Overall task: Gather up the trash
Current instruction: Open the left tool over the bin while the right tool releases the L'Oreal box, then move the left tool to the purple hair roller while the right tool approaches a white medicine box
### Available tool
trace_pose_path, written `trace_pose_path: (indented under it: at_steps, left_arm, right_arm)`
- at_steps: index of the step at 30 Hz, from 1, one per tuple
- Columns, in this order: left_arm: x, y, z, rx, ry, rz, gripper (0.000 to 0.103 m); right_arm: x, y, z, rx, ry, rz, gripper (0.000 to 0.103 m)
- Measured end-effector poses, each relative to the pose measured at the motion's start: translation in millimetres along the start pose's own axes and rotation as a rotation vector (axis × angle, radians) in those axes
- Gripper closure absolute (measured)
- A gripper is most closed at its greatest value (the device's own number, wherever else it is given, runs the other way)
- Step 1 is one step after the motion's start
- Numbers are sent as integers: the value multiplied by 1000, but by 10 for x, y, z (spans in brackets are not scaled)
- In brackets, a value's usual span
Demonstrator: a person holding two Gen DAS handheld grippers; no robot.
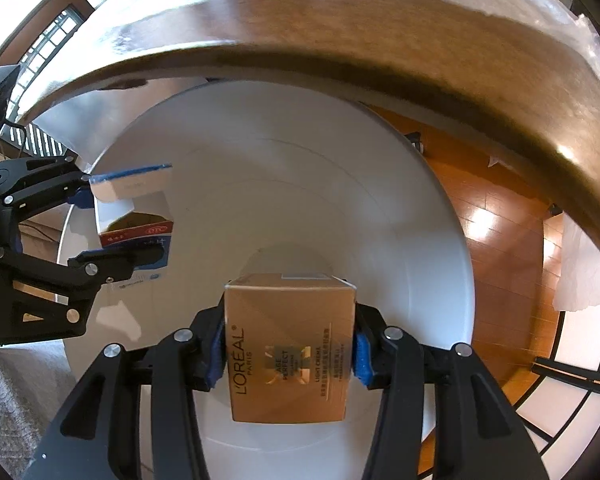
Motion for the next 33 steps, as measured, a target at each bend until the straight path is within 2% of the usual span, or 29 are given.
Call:
trace_pose_path:
  at_steps: [1, 2, 5, 9, 10, 12, 14, 15, 17, 20, 22, 25, 29, 33]
  left_arm:
    - [3, 27, 11, -10, -1, -11, 37]
    - [-3, 52, 37, -9, -1, -15, 36]
    - [4, 128, 52, -4, 10, -21, 36]
    - [3, 424, 99, 8, 27, -66, 36]
    - [-15, 554, 115, 14, 32, -90, 36]
    - [-78, 840, 149, 28, 40, -153, 27]
    - [-193, 1213, 216, 14, 50, -263, 8]
    - [-242, 1344, 252, -7, 56, -308, 3]
    - [-388, 1621, 393, -80, 86, -423, 1]
    - [-622, 1739, 619, -155, 152, -483, 1]
    - [-777, 1728, 802, -165, 196, -488, 1]
    - [-908, 1691, 980, -182, 227, -497, 1]
    - [-1144, 1490, 1215, -209, 226, -456, 1]
    - [-1247, 1319, 1425, -203, 241, -409, 1]
  right_arm:
    - [0, 24, 1, 7, 2, -7, 34]
    - [2, 57, 8, 17, 5, -18, 30]
    - [10, 174, 35, 41, 21, -39, 27]
    - [28, 479, 46, 58, 23, -96, 22]
    - [23, 605, 54, 63, 24, -120, 20]
    - [-19, 902, 91, 73, 28, -188, 16]
    - [-89, 1155, 126, 86, 32, -265, 7]
    - [-132, 1277, 147, 101, 35, -311, 4]
    - [-276, 1482, 179, 159, 37, -409, 4]
    - [-482, 1537, 155, 180, 23, -475, 4]
    - [-664, 1457, 213, 141, 20, -476, 4]
    - [-887, 1296, 241, 133, 32, -475, 4]
    - [-1121, 1048, 212, 109, 32, -446, 4]
    - [-1304, 839, 210, 86, 17, -415, 4]
Point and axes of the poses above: each gripper's, at about its wrist camera, not at the fingertips, and y roughly against the way its jaws point, z to its left, x to its underside, the point moved 2 cm from there along -y, roughly the way its jaws point, and after that the axes turned 3 degrees about -z, right-handed, at the moved point
